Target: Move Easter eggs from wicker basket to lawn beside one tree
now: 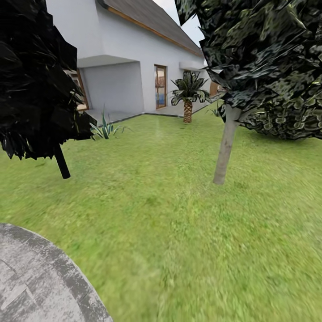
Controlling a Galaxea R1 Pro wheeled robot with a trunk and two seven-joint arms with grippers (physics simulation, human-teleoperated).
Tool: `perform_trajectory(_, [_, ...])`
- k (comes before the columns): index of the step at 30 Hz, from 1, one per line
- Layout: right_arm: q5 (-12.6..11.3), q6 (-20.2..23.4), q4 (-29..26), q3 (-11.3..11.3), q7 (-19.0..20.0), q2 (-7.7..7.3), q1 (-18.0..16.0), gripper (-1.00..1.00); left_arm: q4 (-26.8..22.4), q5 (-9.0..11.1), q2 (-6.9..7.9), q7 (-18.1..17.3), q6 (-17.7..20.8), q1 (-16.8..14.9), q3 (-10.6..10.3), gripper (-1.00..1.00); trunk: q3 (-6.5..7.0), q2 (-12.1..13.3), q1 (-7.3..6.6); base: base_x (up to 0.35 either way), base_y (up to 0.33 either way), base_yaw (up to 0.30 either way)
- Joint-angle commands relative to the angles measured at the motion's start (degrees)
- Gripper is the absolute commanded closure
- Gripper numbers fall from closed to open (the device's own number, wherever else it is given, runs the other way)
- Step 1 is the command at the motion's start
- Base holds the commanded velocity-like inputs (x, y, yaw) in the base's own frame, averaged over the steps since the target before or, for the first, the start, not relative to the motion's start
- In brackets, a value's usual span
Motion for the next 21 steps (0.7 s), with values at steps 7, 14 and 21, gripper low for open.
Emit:
perform_trajectory(7, [-0.02, -0.1, 0.02, 0.33, -0.03, -0.06, 0.0, -1.0, -0.01, -0.04, -0.01, 0.06, -0.14, 0.0, -0.06, -1.0, -0.42, -0.02, 0.04, 0.336, 0.0, 0.098])
perform_trajectory(14, [-0.02, -0.05, 0.03, 0.32, -0.03, -0.02, 0.0, -1.0, -0.01, -0.04, -0.01, 0.07, -0.14, 0.0, -0.06, -1.0, -0.76, -0.02, 0.04, 0.336, 0.0, 0.035])
perform_trajectory(21, [-0.03, -0.08, 0.0, 0.28, -0.03, -0.13, 0.0, -1.0, -0.01, -0.04, -0.02, 0.05, -0.13, 0.0, -0.05, -1.0, -0.98, -0.02, 0.04, 0.336, 0.0, 0.003])
